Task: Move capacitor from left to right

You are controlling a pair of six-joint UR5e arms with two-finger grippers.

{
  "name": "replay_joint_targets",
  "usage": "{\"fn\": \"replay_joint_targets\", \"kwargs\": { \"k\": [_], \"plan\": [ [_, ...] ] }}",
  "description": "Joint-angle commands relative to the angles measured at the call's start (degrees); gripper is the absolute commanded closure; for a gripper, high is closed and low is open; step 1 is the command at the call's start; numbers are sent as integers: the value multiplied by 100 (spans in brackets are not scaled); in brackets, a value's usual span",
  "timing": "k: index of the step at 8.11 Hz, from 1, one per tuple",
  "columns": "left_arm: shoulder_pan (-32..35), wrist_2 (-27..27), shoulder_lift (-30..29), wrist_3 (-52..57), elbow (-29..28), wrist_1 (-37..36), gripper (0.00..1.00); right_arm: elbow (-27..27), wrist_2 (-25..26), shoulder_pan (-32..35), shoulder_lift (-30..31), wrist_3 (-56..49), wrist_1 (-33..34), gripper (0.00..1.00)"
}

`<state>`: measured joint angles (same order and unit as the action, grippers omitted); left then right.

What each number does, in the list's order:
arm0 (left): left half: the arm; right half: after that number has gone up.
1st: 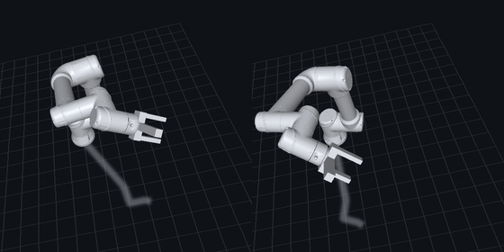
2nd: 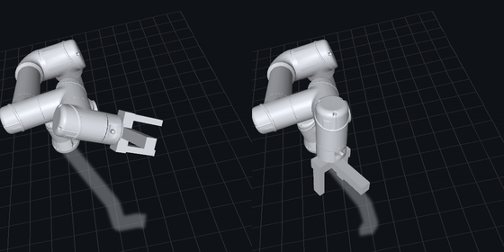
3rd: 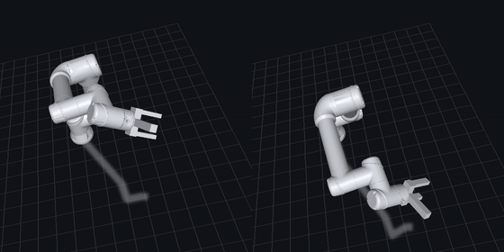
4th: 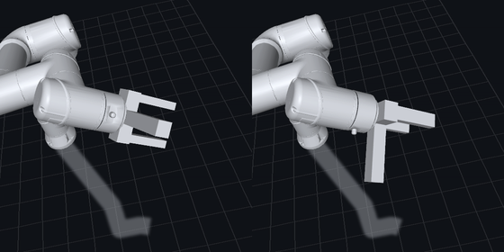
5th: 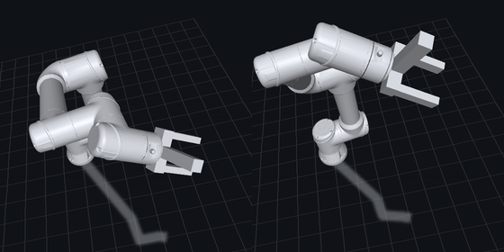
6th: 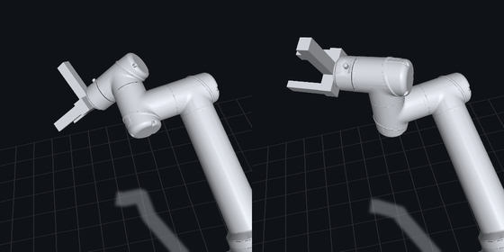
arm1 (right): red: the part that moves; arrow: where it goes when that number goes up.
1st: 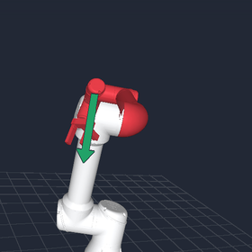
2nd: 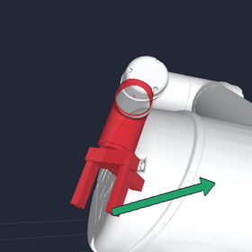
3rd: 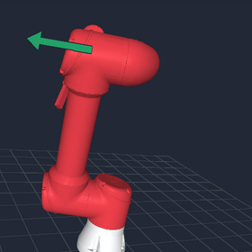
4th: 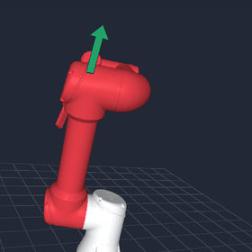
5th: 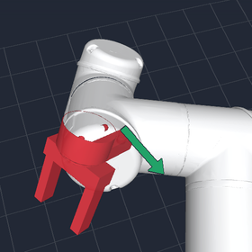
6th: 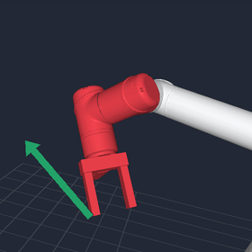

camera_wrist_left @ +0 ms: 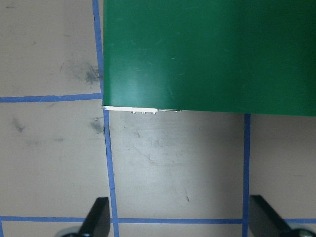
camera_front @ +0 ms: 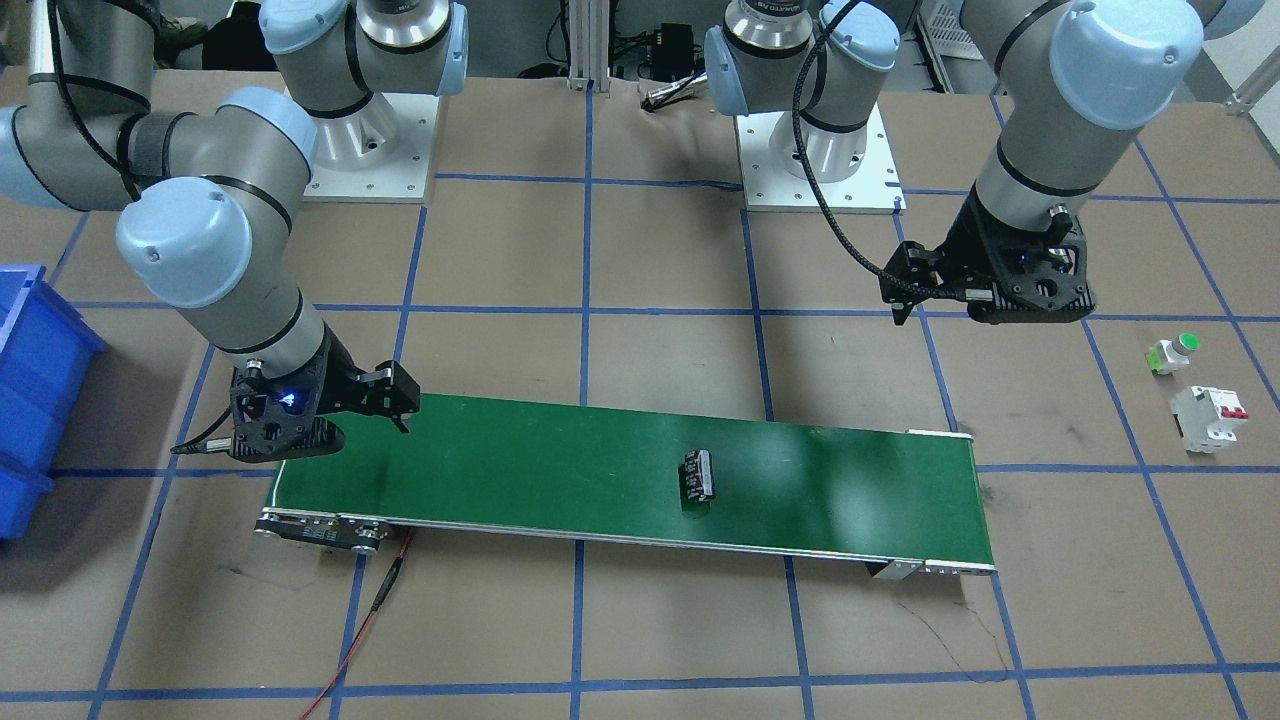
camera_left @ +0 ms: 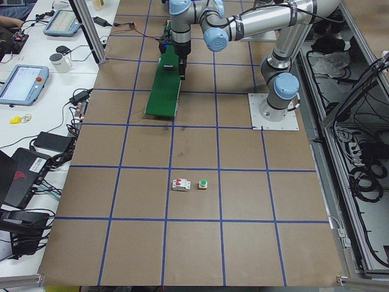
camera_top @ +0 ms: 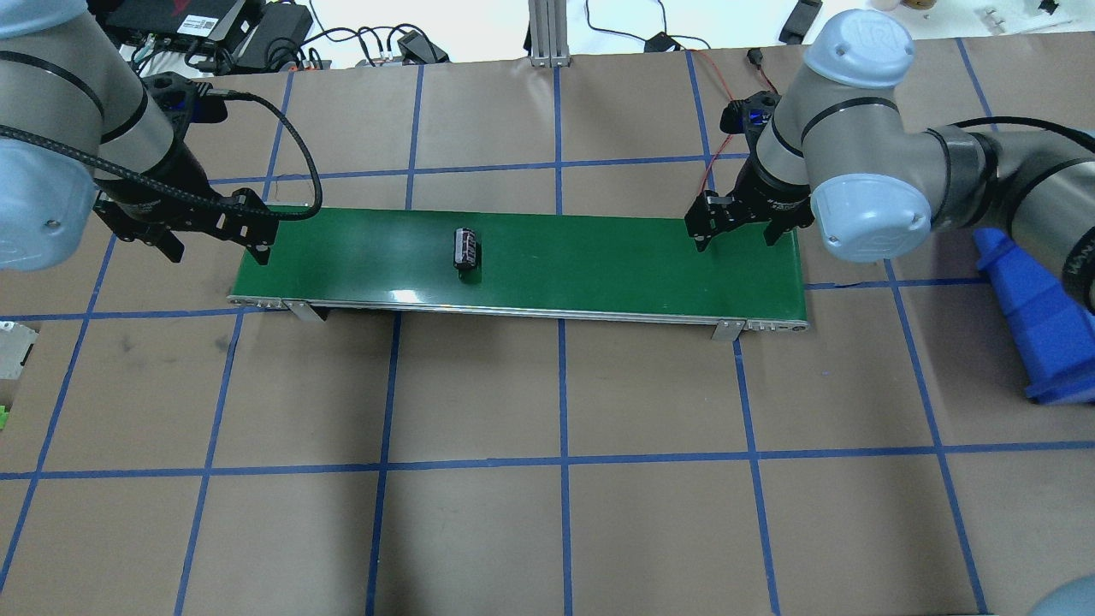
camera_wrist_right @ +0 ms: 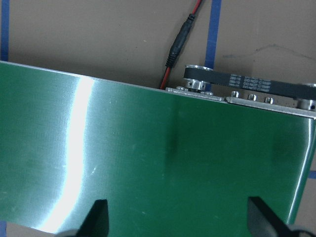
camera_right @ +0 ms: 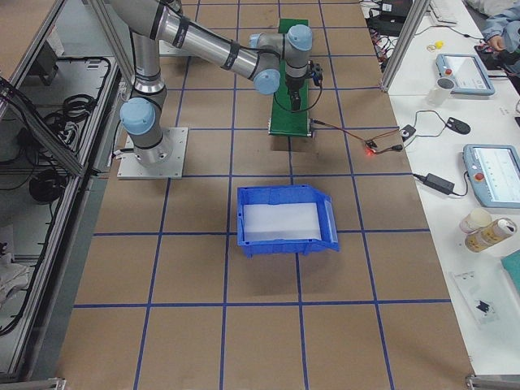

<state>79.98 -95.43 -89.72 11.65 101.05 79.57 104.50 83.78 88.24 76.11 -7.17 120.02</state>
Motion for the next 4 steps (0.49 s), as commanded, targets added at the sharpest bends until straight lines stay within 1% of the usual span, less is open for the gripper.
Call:
{"fn": "replay_joint_targets", "kwargs": {
  "k": [1, 4],
  "plan": [
    [0, -2, -20, 4, 3, -3, 0, -8, -10, 9, -8, 5, 22, 0],
    [0, 7, -20, -5, 3, -12, 0, -8, -63, 0, -61, -12, 5, 0]
  ]
}}
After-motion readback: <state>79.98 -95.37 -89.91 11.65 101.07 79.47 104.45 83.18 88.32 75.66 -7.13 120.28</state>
